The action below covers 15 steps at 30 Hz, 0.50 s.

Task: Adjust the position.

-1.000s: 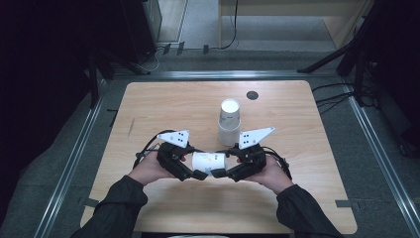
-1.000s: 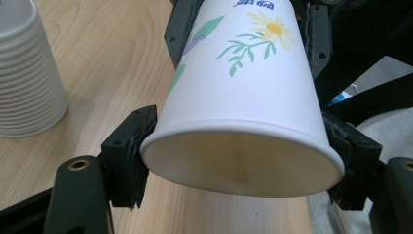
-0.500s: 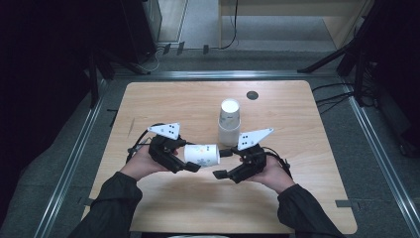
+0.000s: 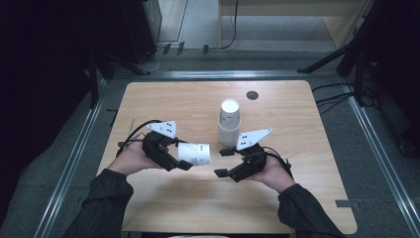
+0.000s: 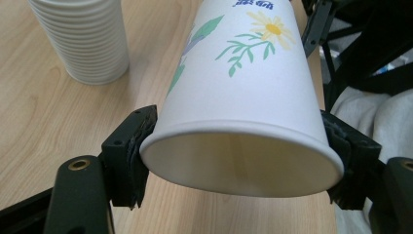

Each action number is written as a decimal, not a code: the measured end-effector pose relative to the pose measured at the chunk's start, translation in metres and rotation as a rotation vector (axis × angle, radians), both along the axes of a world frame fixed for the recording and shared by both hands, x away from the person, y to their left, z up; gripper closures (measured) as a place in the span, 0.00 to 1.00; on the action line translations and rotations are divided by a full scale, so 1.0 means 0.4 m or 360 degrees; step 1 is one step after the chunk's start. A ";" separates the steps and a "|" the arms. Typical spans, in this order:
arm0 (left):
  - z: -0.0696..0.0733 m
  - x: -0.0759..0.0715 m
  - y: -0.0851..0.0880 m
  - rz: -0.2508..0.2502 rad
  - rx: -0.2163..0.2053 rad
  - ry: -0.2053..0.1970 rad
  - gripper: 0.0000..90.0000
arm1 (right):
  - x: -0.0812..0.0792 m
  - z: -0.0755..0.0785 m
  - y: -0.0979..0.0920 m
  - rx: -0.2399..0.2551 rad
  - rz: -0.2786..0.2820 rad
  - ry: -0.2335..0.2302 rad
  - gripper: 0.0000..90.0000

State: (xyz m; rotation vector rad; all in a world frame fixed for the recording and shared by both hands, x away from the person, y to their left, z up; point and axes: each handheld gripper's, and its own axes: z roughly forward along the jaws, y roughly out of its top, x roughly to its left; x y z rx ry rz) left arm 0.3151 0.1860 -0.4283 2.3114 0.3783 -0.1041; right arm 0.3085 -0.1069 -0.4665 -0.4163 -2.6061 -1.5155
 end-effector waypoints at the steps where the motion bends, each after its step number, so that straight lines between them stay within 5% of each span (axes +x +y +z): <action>1: 0.000 -0.001 -0.004 -0.0008 0.0024 -0.0001 0.28 | 0.001 -0.001 0.000 -0.0006 0.0000 -0.0009 0.29; 15: 0.003 0.013 -0.083 -0.0200 0.0394 0.0005 0.28 | -0.004 0.009 -0.012 -0.0020 -0.0012 -0.0079 0.29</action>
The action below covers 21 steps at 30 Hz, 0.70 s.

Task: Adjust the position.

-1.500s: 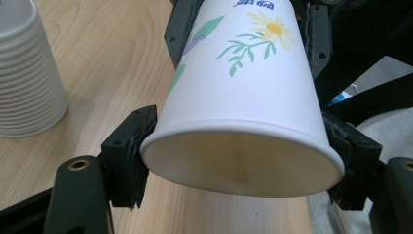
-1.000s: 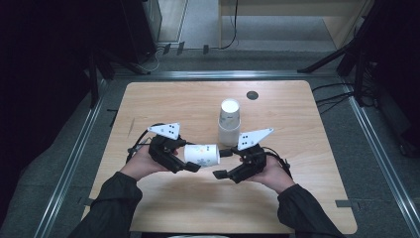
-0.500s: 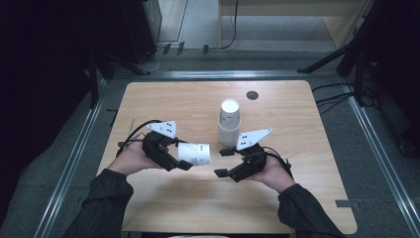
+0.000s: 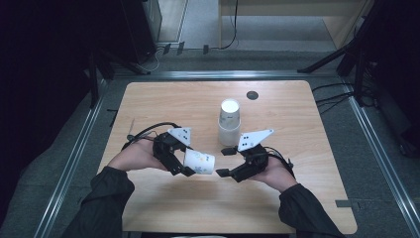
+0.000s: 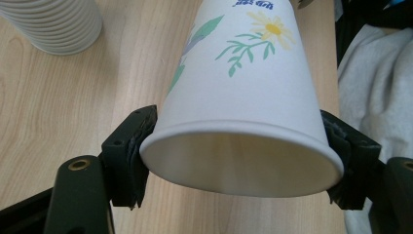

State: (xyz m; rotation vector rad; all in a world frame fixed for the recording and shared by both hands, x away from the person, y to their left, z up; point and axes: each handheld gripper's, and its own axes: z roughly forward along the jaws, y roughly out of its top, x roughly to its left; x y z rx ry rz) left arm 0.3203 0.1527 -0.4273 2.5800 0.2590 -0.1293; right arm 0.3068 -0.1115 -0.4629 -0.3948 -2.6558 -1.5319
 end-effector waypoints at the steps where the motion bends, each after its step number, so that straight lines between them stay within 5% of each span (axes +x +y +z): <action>1: 0.002 0.002 -0.005 -0.0008 0.0023 -0.0015 0.28 | 0.000 0.001 -0.001 0.0007 -0.0004 0.0003 0.29; 13: 0.017 -0.017 -0.031 -0.0045 0.0135 -0.0080 0.28 | -0.004 -0.014 0.035 -0.0011 0.0062 0.0009 0.29; 21: -0.018 -0.022 -0.067 -0.0081 0.0197 -0.0010 0.28 | -0.013 -0.026 0.063 -0.0075 0.0112 0.0008 0.30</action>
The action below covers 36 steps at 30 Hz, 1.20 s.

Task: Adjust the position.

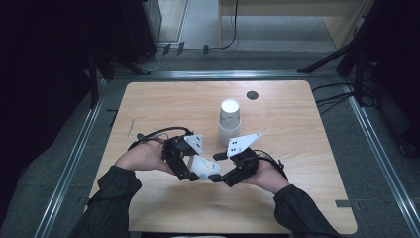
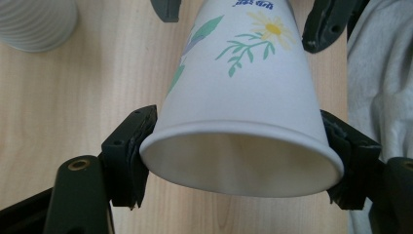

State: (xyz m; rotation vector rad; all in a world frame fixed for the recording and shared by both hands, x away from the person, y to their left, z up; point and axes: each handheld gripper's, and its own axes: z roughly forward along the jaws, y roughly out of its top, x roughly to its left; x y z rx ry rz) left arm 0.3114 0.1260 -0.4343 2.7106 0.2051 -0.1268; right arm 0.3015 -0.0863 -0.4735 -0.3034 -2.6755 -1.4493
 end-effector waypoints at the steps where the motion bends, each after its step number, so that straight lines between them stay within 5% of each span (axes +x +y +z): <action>1: -0.005 0.001 -0.004 -0.0002 0.0003 0.0007 0.28 | -0.001 -0.002 0.002 -0.0009 0.0003 -0.0001 0.30; 14: 0.001 -0.005 -0.019 -0.0016 -0.0021 0.0026 0.28 | -0.012 -0.022 0.029 -0.0098 0.0074 -0.0013 0.35; 25: 0.000 -0.008 -0.011 -0.0051 -0.0043 0.0031 0.25 | -0.018 -0.018 0.033 -0.0094 0.0095 -0.0061 0.38; 36: 0.014 0.008 0.037 0.0086 -0.0234 0.0014 0.16 | -0.003 0.004 -0.002 -0.0026 0.0016 -0.0064 0.38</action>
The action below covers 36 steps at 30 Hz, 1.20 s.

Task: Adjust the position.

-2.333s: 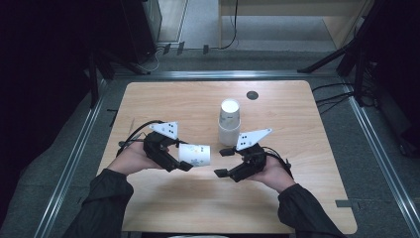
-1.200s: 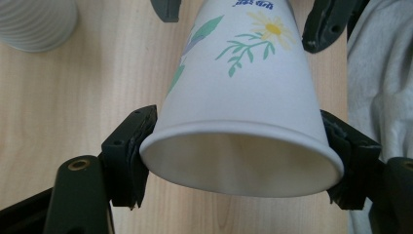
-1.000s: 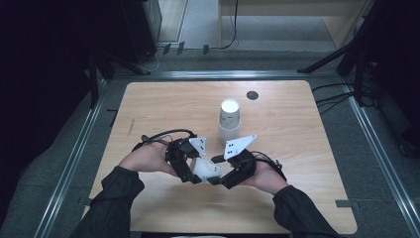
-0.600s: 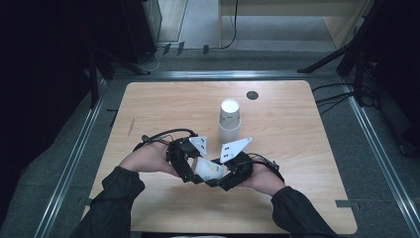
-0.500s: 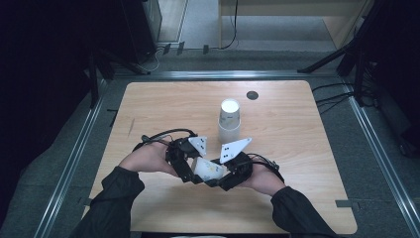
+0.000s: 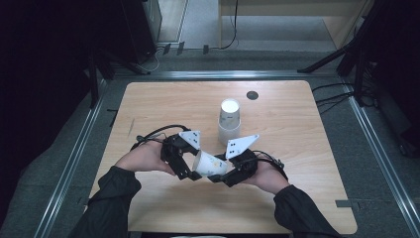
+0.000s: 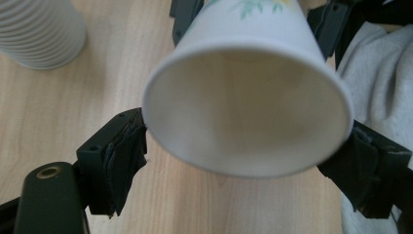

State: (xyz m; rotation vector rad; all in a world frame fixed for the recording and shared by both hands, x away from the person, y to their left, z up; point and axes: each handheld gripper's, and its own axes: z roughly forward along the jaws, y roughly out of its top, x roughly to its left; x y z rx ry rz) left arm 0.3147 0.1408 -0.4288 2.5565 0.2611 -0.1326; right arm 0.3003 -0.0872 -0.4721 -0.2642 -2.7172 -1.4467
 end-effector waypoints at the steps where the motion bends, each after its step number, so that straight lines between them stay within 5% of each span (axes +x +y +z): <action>1: 0.000 0.000 0.006 0.0012 -0.0022 -0.0006 0.16 | 0.002 0.003 -0.005 0.0013 -0.0011 -0.0003 0.38; 16: -0.027 -0.004 0.073 0.0157 -0.0245 0.0067 0.17 | 0.017 0.021 -0.043 0.0131 -0.0070 0.0011 0.38; 29: -0.034 -0.011 0.062 0.0265 -0.0566 0.0111 0.17 | 0.018 0.026 -0.049 0.0199 -0.0062 0.0047 0.38; 36: -0.030 -0.010 0.054 0.0284 -0.0673 0.0117 0.18 | 0.017 0.021 -0.043 0.0208 -0.0042 0.0061 0.38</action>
